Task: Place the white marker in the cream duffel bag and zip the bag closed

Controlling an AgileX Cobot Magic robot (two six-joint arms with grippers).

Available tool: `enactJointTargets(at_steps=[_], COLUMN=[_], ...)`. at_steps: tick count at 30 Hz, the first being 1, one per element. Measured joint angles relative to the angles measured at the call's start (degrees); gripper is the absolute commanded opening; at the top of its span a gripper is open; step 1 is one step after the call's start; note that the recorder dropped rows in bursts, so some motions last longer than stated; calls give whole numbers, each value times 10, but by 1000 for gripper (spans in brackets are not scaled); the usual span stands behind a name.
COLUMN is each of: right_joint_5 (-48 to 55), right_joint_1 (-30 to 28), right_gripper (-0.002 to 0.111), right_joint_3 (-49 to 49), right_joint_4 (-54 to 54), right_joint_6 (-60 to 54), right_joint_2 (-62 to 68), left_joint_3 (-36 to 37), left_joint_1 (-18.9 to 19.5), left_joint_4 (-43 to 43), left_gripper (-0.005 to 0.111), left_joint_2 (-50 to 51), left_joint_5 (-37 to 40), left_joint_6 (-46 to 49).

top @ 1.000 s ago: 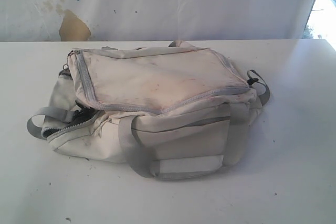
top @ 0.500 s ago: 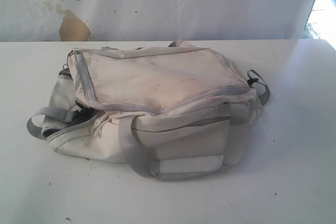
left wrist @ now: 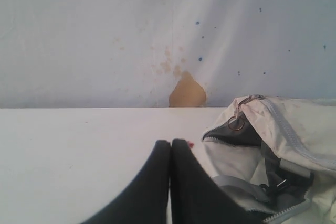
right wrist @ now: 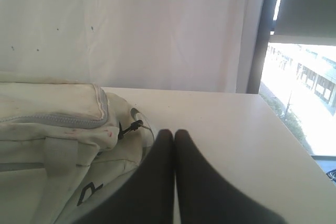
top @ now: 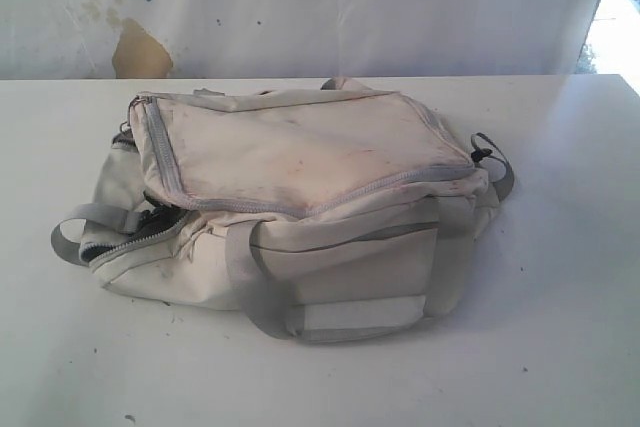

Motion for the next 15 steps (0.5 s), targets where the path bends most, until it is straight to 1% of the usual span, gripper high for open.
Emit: enactJointTargets(at_steps=[7,15], right_joint_5=[0,1], right_joint_1=[0,0], right_gripper=[0,0], right_joint_3=[0,0], right_joint_4=[0,0], right_joint_6=[1,1], right_joint_2=[0,0], left_joint_3=[0,0], left_joint_1=[0,0], left_joint_4=[28,41], left_gripper=[0,0], left_joint_2=[0,0], left_joint_5=[1,2], left_joint_6=[-37,-43])
